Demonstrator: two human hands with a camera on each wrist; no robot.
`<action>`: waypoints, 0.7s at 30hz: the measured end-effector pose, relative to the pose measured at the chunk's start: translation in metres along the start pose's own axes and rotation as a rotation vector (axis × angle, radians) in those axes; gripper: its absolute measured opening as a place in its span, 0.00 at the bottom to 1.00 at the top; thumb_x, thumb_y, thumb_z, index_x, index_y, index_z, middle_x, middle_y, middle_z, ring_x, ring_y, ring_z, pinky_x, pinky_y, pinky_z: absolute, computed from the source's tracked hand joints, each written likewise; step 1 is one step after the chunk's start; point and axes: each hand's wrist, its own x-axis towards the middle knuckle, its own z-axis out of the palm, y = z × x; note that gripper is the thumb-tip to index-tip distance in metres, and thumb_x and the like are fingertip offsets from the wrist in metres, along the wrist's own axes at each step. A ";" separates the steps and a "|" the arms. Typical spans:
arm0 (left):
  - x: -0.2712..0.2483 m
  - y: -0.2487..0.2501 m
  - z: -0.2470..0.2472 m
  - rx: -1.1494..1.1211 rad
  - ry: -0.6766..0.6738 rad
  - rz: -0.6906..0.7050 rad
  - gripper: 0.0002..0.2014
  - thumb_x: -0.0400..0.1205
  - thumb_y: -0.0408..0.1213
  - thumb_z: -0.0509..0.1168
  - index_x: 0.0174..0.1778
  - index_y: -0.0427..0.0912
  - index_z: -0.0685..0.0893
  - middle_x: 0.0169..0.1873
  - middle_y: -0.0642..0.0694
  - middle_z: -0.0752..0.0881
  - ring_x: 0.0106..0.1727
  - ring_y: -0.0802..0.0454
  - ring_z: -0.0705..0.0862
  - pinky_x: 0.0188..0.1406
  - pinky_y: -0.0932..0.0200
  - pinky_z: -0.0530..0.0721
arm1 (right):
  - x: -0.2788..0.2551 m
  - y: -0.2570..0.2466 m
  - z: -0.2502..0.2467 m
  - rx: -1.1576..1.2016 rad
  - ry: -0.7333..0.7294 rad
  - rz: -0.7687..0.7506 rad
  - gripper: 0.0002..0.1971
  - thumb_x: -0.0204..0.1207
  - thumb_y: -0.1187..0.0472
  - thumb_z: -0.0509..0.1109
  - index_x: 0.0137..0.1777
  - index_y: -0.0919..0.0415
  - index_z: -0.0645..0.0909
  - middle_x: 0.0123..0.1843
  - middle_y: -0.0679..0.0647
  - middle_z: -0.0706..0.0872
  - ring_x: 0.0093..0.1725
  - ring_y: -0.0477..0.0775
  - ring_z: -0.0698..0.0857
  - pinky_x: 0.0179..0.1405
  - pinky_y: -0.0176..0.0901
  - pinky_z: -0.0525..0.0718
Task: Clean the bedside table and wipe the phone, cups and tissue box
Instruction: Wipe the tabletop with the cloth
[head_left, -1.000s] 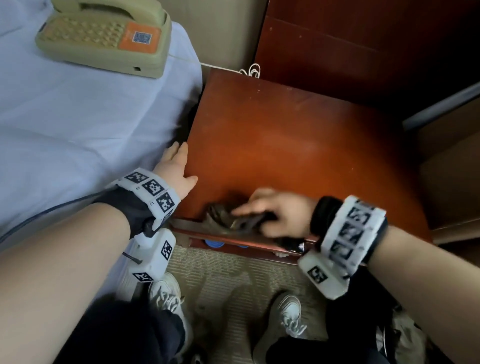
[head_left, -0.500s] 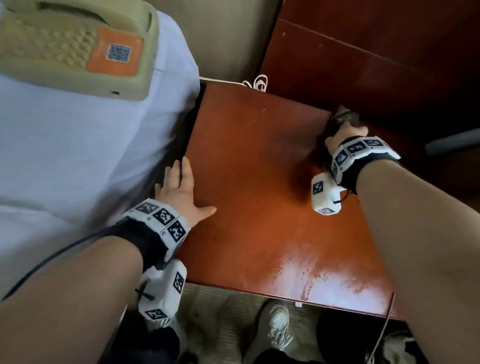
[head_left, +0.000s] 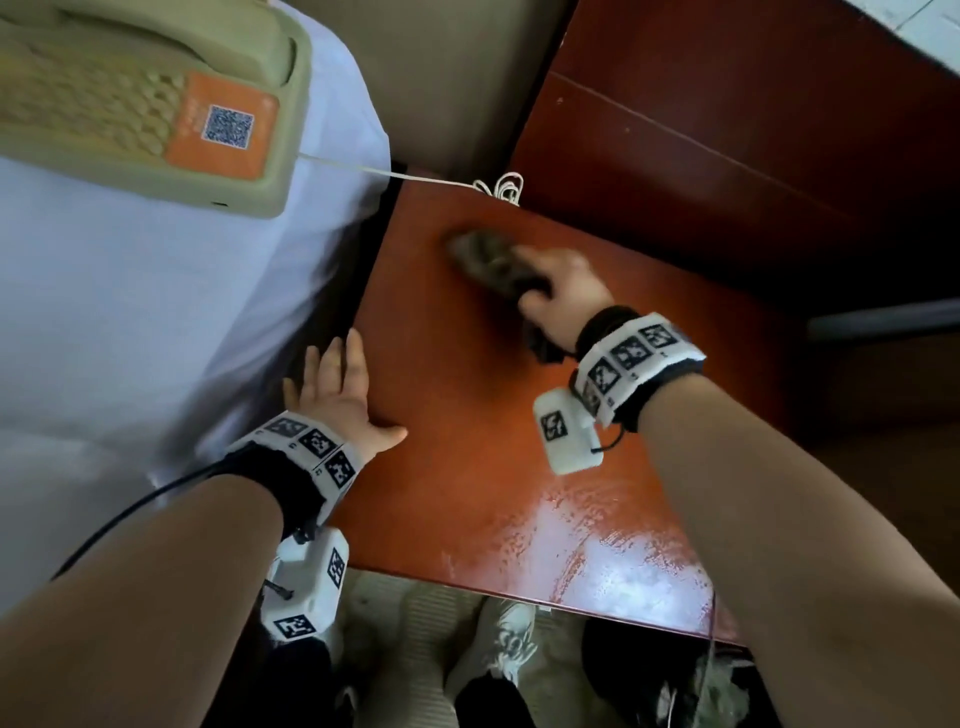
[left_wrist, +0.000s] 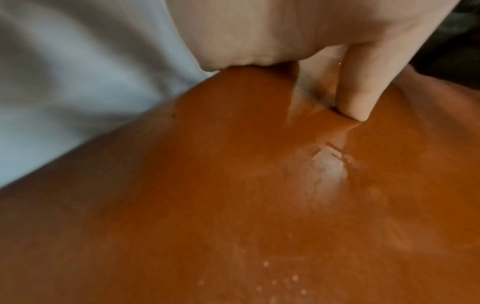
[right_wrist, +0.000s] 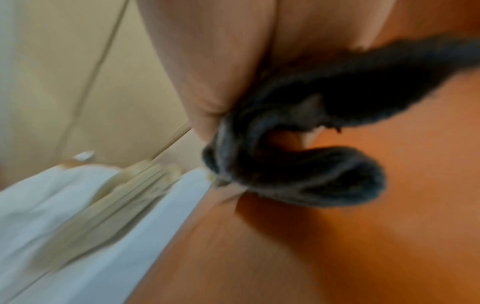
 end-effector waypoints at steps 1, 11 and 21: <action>0.000 0.000 0.000 0.001 -0.002 0.005 0.55 0.77 0.58 0.63 0.77 0.45 0.23 0.81 0.46 0.33 0.82 0.44 0.32 0.81 0.44 0.37 | 0.009 0.006 -0.007 0.028 0.097 0.145 0.29 0.75 0.59 0.61 0.78 0.53 0.66 0.76 0.61 0.66 0.71 0.62 0.74 0.73 0.42 0.69; 0.000 -0.021 0.003 -0.391 -0.038 -0.017 0.50 0.81 0.42 0.65 0.78 0.51 0.26 0.82 0.47 0.35 0.83 0.40 0.37 0.83 0.44 0.43 | 0.070 -0.079 0.032 -0.224 -0.072 0.030 0.32 0.79 0.61 0.61 0.81 0.51 0.55 0.80 0.61 0.49 0.71 0.65 0.71 0.72 0.46 0.70; -0.006 -0.031 -0.009 -0.341 -0.099 -0.018 0.45 0.81 0.39 0.65 0.81 0.43 0.36 0.83 0.42 0.43 0.84 0.44 0.41 0.83 0.47 0.48 | -0.012 -0.041 0.029 -0.253 -0.597 -0.496 0.28 0.73 0.70 0.64 0.72 0.50 0.73 0.77 0.54 0.65 0.71 0.51 0.72 0.62 0.24 0.63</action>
